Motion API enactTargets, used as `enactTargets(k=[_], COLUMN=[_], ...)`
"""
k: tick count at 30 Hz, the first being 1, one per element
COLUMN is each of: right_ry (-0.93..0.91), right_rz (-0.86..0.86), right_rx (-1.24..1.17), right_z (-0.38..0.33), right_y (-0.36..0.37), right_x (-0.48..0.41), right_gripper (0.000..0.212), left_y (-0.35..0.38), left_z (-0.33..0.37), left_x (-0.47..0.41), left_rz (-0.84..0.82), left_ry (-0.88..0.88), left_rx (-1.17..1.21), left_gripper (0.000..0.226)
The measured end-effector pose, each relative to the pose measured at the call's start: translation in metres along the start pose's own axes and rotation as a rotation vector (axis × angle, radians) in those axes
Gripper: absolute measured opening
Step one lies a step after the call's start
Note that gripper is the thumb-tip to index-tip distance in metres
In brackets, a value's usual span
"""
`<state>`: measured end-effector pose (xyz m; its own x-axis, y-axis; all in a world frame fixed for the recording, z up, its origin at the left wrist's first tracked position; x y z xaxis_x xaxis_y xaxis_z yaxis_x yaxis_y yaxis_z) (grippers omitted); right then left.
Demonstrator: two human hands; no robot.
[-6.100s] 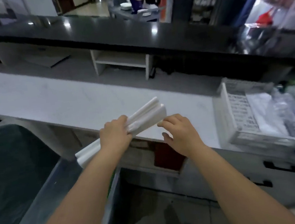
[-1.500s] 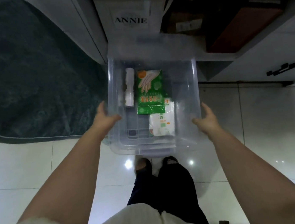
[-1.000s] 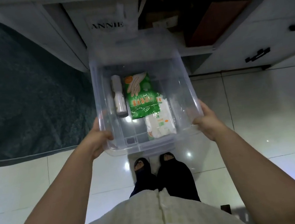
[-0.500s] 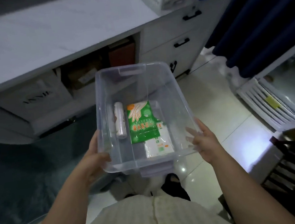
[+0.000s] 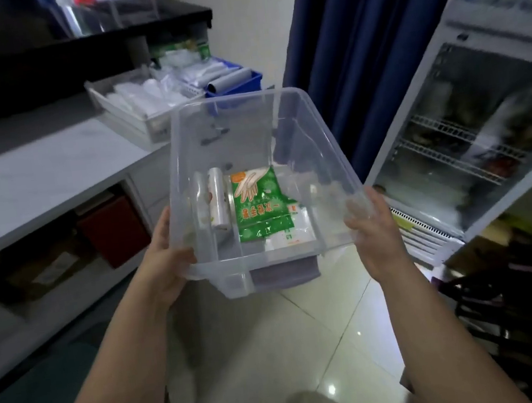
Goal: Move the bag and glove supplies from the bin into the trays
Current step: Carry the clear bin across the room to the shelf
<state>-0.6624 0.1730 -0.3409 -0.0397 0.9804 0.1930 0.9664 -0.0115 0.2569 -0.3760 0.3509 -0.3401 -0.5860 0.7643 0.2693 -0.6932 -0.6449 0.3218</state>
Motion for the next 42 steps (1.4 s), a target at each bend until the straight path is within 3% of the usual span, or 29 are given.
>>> enactTargets(k=[6,10,14,17,27,36,42], right_ry=[-0.032,0.023,0.075,0.078,0.036,-0.018,-0.019], right_rz=[0.129,0.108,0.138,0.089,0.217,0.384,0.326], right_rx=[-0.048,-0.102,-0.190,-0.145,-0.083,-0.102,-0.082], right_z=[-0.058,-0.058,-0.050,-0.045,-0.069,-0.113,-0.155], right_y=[-0.054,-0.071,-0.082,-0.070,0.010,0.048,0.080], right_x=[-0.078,-0.122,-0.172,-0.212,-0.392,-0.551,-0.694], right_gripper=[0.064,0.068,0.055,0.046,0.047,0.066,0.069], left_y=[0.094,0.127,0.159,0.180,0.262,0.366,0.427], left_z=[-0.009,-0.020,-0.028,-0.032,0.010,0.070,0.082], left_x=[-0.039,-0.071,-0.110,-0.154,-0.383,-0.562,-0.667], left_rz=[-0.018,0.006,-0.027,-0.068,-0.124,-0.283,-0.161], left_ry=[0.024,-0.015,-0.031,-0.068,-0.153,-0.034,-0.047], left_rx=[-0.027,-0.041,-0.106,-0.123,-0.267,-0.261,-0.183], left_gripper=[0.099,0.097,0.103,0.100,0.096,0.089,0.082])
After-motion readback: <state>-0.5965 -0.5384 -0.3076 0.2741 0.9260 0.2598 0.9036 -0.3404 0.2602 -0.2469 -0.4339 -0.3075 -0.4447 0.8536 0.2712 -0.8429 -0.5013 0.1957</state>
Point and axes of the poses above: each hand's wrist, its own x-axis away from the middle knuckle, its own y-axis out of the palm, z = x × y, the point moved 8 cm from there along -x, towards the middle knuckle, and after that the axes turned 15 degrees about z, right-handed, at the moved point
